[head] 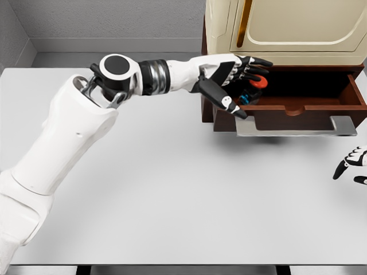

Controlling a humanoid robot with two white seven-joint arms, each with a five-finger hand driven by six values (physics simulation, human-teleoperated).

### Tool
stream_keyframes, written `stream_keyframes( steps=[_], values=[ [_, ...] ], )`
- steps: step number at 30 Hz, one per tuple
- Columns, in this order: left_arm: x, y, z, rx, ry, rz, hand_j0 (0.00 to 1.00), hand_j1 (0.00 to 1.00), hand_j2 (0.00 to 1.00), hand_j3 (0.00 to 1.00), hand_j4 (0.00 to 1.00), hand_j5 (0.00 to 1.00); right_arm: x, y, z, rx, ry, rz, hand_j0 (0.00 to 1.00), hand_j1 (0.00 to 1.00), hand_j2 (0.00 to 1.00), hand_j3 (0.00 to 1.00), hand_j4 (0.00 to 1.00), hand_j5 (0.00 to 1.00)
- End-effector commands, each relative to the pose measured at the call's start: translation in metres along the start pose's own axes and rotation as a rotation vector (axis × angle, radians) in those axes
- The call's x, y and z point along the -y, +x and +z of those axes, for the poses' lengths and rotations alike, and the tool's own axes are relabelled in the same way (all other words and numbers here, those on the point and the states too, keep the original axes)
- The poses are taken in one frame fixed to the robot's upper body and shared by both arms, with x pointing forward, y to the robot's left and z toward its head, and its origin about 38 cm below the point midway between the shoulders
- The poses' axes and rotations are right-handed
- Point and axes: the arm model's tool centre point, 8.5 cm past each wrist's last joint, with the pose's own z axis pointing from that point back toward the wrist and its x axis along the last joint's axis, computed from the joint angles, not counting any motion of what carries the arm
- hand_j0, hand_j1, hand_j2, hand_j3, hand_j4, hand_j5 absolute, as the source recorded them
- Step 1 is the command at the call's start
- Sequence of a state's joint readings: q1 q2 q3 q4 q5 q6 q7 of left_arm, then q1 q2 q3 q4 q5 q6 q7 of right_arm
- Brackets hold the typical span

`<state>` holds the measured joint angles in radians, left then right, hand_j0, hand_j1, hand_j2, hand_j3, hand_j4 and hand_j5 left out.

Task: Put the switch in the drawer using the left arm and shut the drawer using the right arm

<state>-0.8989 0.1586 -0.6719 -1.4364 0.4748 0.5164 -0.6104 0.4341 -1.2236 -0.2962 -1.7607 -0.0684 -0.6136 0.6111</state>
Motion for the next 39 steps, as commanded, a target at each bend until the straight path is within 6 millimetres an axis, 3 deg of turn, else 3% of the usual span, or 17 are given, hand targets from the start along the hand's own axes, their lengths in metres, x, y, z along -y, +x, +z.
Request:
stream_keyframes(
  steps=[1, 4, 13, 15, 16, 22, 24, 26, 32, 35, 39],
  values=[
    [0.008, 0.006, -0.011, 0.007, -0.015, -0.007, 1.00, 1.00, 1.00, 1.00, 1.00, 1.00, 0.001, 0.000, 0.000, 0.001, -0.003, -0.005, 0.57, 0.57, 0.57, 0.57, 0.57, 0.57],
    [0.013, 0.010, -0.017, 0.020, -0.029, -0.008, 1.00, 1.00, 1.00, 1.00, 1.00, 1.00, 0.001, 0.000, 0.000, 0.001, -0.003, -0.005, 0.57, 0.57, 0.57, 0.57, 0.57, 0.57],
    [0.032, 0.049, -0.033, 0.104, -0.082, -0.070, 1.00, 1.00, 1.00, 1.00, 1.00, 1.00, 0.002, 0.000, 0.000, 0.001, -0.003, -0.002, 0.55, 0.55, 0.55, 0.55, 0.55, 0.55],
    [0.052, 0.073, -0.013, 0.173, -0.113, -0.159, 1.00, 1.00, 1.00, 1.00, 1.00, 1.00, 0.002, 0.000, 0.000, 0.001, 0.000, -0.002, 0.52, 0.52, 0.52, 0.52, 0.52, 0.52],
    [0.062, 0.071, 0.006, 0.200, -0.122, -0.200, 1.00, 1.00, 1.00, 1.00, 1.00, 1.00, 0.002, 0.000, 0.000, 0.002, -0.001, -0.003, 0.51, 0.51, 0.51, 0.51, 0.51, 0.51],
    [0.053, 0.074, 0.097, 0.705, -0.071, -0.623, 1.00, 1.00, 1.00, 1.00, 1.00, 1.00, 0.004, 0.000, 0.000, 0.000, -0.007, 0.003, 0.52, 0.52, 0.52, 0.52, 0.52, 0.52],
    [0.049, 0.063, 0.125, 0.771, -0.056, -0.702, 1.00, 1.00, 1.00, 1.00, 1.00, 1.00, 0.006, 0.000, 0.000, 0.000, -0.011, 0.008, 0.52, 0.52, 0.52, 0.52, 0.52, 0.52],
    [0.044, 0.034, 0.157, 0.761, -0.024, -0.747, 1.00, 1.00, 1.00, 1.00, 1.00, 1.00, 0.009, 0.000, 0.001, 0.000, -0.016, 0.014, 0.53, 0.53, 0.53, 0.53, 0.53, 0.53],
    [0.025, -0.035, 0.245, 0.475, 0.126, -0.701, 1.00, 1.00, 1.00, 1.00, 1.00, 1.00, 0.018, 0.001, 0.002, -0.006, -0.002, 0.041, 0.54, 0.54, 0.54, 0.54, 0.54, 0.54],
    [0.027, -0.077, 0.266, 0.392, 0.198, -0.618, 1.00, 1.00, 1.00, 1.00, 1.00, 1.00, 0.020, 0.001, 0.002, -0.006, -0.006, 0.045, 0.54, 0.54, 0.54, 0.54, 0.54, 0.54],
    [0.009, -0.140, 0.288, 0.252, 0.303, -0.488, 1.00, 1.00, 1.00, 1.00, 1.00, 1.00, 0.022, 0.001, 0.002, -0.005, -0.007, 0.051, 0.54, 0.54, 0.54, 0.54, 0.54, 0.54]
  ],
)
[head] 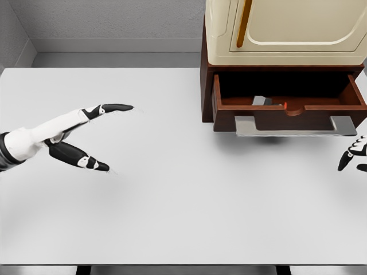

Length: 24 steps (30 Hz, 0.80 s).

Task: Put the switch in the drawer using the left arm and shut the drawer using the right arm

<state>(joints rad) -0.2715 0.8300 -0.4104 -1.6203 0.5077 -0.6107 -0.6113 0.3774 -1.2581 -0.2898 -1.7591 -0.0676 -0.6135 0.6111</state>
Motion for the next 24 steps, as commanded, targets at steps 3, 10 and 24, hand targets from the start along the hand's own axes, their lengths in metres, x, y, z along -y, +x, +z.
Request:
stream_keyframes(
  steps=[3, 10, 24],
  values=[
    [-0.018, -0.043, 0.039, -0.139, 0.142, 0.043, 1.00, 1.00, 1.00, 1.00, 1.00, 1.00, 0.003, 0.001, -0.004, 0.012, -0.002, 0.002, 0.54, 0.54, 0.54, 0.54, 0.54, 0.54],
    [-0.016, -0.059, 0.059, -0.195, 0.190, 0.075, 1.00, 1.00, 1.00, 1.00, 1.00, 1.00, 0.005, 0.004, -0.015, 0.039, 0.000, 0.009, 0.54, 0.54, 0.54, 0.54, 0.54, 0.54],
    [-0.016, -0.059, 0.058, -0.194, 0.190, 0.075, 1.00, 1.00, 1.00, 1.00, 1.00, 1.00, 0.016, 0.002, -0.022, 0.049, -0.020, 0.028, 0.54, 0.54, 0.54, 0.54, 0.54, 0.54]
  ],
)
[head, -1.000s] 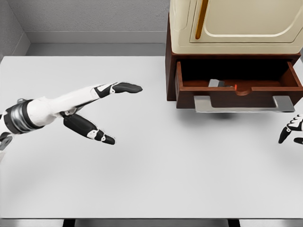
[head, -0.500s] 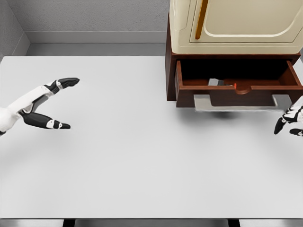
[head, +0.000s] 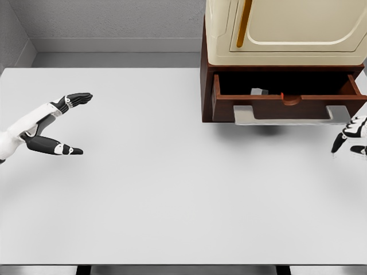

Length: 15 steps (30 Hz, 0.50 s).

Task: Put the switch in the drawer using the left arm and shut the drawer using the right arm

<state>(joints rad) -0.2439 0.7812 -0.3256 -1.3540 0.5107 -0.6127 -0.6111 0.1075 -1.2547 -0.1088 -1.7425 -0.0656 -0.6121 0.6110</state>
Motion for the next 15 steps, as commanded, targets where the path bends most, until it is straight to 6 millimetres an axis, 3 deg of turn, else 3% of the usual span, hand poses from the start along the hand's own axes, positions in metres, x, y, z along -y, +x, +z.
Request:
stream_keyframes(
  steps=[1, 15],
  values=[
    [-0.0010, 0.0004, 0.0003, 0.003, 0.005, 0.006, 1.00, 1.00, 1.00, 1.00, 1.00, 1.00, -0.0196, 0.0011, -0.0102, 0.024, 0.043, -0.044, 0.54, 0.54, 0.54, 0.54, 0.54, 0.54],
    [-0.0010, 0.0000, 0.0006, 0.001, 0.005, 0.006, 1.00, 1.00, 1.00, 1.00, 1.00, 1.00, -0.0188, -0.0039, -0.0107, 0.013, 0.041, -0.045, 0.54, 0.54, 0.54, 0.54, 0.54, 0.54]
  ],
)
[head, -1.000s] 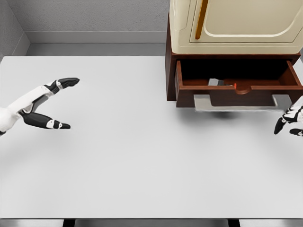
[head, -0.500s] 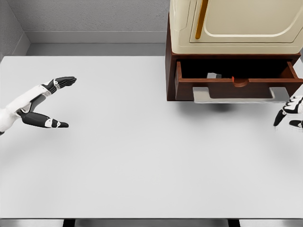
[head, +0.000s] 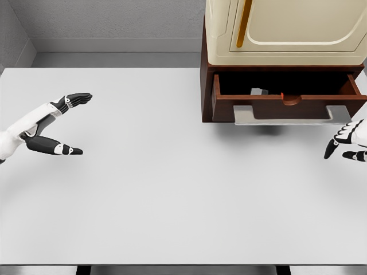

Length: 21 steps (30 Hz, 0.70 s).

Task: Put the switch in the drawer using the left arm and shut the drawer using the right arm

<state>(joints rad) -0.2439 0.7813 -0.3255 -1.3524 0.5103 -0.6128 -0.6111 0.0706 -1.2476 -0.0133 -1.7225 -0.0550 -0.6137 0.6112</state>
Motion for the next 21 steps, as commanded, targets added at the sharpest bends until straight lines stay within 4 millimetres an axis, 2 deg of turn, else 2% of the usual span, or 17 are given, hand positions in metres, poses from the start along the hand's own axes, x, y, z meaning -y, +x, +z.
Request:
stream_keyframes(
  steps=[1, 4, 8, 15, 21],
  values=[
    [-0.001, 0.000, 0.000, 0.002, 0.005, 0.006, 1.00, 1.00, 1.00, 1.00, 1.00, 1.00, 0.000, -0.001, 0.000, -0.003, 0.000, -0.003, 0.54, 0.54, 0.54, 0.54, 0.54, 0.54],
    [-0.001, 0.000, 0.001, 0.001, 0.004, 0.005, 1.00, 1.00, 1.00, 1.00, 1.00, 1.00, 0.001, 0.000, -0.002, -0.002, -0.010, 0.004, 0.54, 0.54, 0.54, 0.54, 0.54, 0.54],
    [-0.001, 0.000, 0.001, 0.001, 0.004, 0.005, 1.00, 1.00, 1.00, 1.00, 1.00, 1.00, -0.001, 0.001, -0.017, 0.021, 0.009, 0.021, 0.54, 0.54, 0.54, 0.54, 0.54, 0.54],
    [-0.001, 0.000, 0.001, 0.001, 0.004, 0.005, 1.00, 1.00, 1.00, 1.00, 1.00, 1.00, -0.002, -0.008, -0.015, -0.004, 0.002, 0.007, 0.54, 0.54, 0.54, 0.54, 0.54, 0.54],
    [-0.001, 0.000, 0.001, 0.001, 0.004, 0.005, 1.00, 1.00, 1.00, 1.00, 1.00, 1.00, 0.004, -0.012, -0.015, -0.009, -0.018, 0.012, 0.56, 0.56, 0.56, 0.56, 0.56, 0.56]
  ],
)
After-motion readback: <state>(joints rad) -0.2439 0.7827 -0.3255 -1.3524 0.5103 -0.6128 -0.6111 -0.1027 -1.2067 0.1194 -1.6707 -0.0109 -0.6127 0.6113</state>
